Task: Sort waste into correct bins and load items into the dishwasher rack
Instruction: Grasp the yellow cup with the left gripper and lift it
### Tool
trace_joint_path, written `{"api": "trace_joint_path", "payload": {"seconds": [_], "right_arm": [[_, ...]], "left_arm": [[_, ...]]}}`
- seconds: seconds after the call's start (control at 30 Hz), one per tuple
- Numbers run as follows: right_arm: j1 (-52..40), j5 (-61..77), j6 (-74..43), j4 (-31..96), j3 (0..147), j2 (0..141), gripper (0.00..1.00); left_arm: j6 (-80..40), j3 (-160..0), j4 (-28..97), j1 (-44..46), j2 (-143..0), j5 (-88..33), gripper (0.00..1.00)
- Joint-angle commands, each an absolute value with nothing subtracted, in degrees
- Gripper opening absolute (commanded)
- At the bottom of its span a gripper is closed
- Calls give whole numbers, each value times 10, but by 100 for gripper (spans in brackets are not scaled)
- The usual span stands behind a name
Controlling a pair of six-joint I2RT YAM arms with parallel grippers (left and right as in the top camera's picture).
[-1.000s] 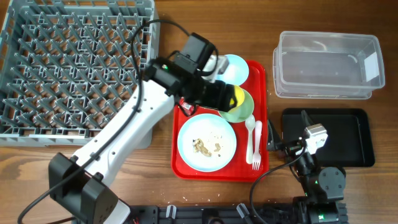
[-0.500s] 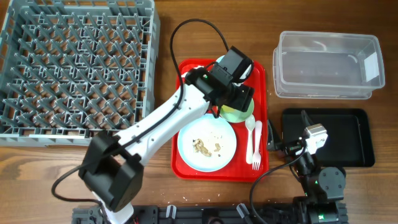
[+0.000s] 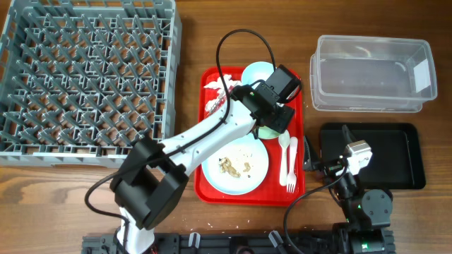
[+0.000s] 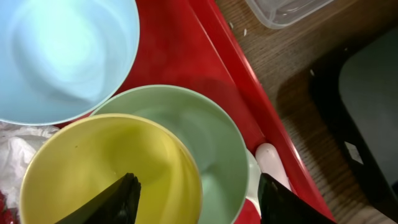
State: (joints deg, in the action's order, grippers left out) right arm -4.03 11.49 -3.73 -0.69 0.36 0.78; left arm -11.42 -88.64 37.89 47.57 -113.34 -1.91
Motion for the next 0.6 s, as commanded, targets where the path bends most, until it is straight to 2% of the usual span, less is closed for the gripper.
{"api": "trace_joint_path", "payload": {"seconds": [0.0, 0.57], "right_arm": [[-39, 110, -31, -8, 3, 6, 100], [-39, 110, -31, -8, 3, 6, 100]], "left_arm": [[-105, -895, 376, 476, -1144, -10, 60], [-107, -895, 385, 485, -1172, -5, 52]]}}
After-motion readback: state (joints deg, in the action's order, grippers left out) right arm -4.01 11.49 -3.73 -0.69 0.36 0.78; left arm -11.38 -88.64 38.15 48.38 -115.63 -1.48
